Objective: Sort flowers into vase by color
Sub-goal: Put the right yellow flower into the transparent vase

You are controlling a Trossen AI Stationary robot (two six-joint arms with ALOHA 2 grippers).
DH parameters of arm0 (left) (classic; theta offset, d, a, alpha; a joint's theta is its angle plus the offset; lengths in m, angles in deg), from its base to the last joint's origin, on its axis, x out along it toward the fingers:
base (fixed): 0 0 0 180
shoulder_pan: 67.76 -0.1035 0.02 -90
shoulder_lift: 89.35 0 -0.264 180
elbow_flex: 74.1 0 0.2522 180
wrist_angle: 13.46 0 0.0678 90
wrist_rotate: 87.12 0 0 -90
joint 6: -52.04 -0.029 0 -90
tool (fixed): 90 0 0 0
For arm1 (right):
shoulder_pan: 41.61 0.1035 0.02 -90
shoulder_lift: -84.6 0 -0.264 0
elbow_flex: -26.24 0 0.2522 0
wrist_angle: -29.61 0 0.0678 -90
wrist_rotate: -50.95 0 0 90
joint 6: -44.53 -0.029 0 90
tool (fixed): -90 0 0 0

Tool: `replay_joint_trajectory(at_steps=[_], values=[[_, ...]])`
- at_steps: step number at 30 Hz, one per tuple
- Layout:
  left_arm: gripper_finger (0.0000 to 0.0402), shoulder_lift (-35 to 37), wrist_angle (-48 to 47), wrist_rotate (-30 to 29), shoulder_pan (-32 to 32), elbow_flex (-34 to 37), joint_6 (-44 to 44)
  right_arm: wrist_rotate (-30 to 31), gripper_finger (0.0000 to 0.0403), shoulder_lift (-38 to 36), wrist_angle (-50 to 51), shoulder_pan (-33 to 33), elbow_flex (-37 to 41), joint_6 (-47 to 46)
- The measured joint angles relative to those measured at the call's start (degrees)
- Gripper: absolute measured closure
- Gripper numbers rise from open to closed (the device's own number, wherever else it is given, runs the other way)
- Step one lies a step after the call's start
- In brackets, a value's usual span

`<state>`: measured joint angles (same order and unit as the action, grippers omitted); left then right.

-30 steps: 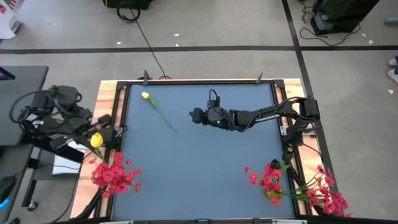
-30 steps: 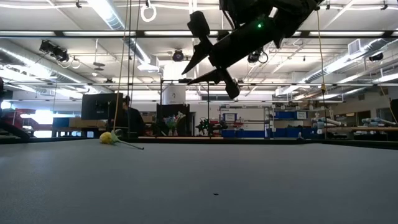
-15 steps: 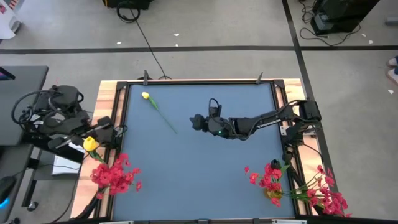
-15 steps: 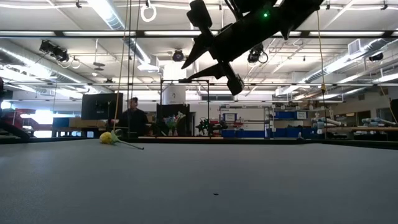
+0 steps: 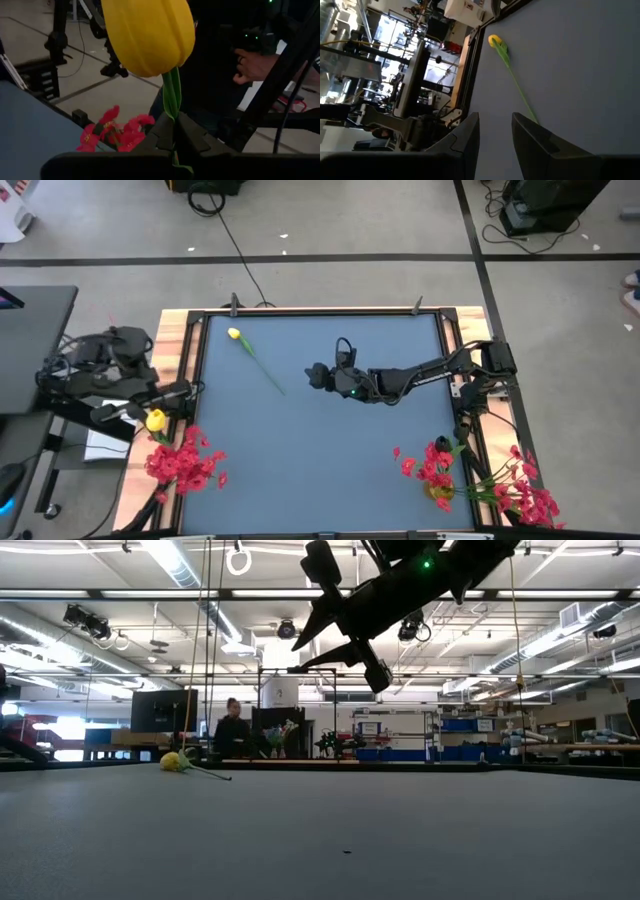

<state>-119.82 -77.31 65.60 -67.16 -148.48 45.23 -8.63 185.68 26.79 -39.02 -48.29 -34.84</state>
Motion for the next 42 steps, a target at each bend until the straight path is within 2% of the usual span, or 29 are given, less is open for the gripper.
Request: replay_joint_trajectory(at_steps=[7, 11, 17, 22, 26, 30, 33, 37, 42], values=[[0.0391, 2.0, 4.3, 0.1, 0.0, 5.0, -0.3, 0.0, 0.028, 0.0, -0.1, 0.4, 0.0, 0.7], [0.0367, 2.0, 3.6, -1.3, 0.0, 5.7, -0.4, -1.1, 0.0278, 0.0, -0.1, 0.5, 0.0, 2.0], [0.0288, 2.0, 0.6, -5.9, 0.0, 5.7, -0.5, -5.8, 0.0256, 0.0, -2.6, 0.3, 0.0, 8.6], [0.0208, 2.0, -0.3, -6.1, 0.0, 5.7, -0.1, -6.3, 0.0245, 0.0, -4.3, 0.3, 0.0, 16.7], [0.0162, 2.0, -0.4, -6.6, 0.0, 4.2, 0.0, -6.9, 0.0245, 0.1, -4.2, -0.1, -0.8, 22.9], [0.0139, 2.0, -3.5, -11.4, 0.0, 0.8, -0.4, -11.8, 0.0245, 3.3, -2.1, -1.2, -6.8, 31.2], [0.0131, 1.6, -8.1, -14.6, 0.0, -1.5, -2.2, -15.3, 0.0245, 8.4, 5.3, -2.2, -14.9, 34.4], [0.0132, 0.8, -13.6, -13.6, 0.0, -2.6, -1.6, -15.7, 0.0245, 15.4, 15.4, -3.3, -25.2, 37.9], [0.0142, 0.4, -20.0, -13.6, 0.0, -2.6, -1.4, -17.9, 0.0245, 22.4, 17.8, -4.7, -34.7, 40.1]])
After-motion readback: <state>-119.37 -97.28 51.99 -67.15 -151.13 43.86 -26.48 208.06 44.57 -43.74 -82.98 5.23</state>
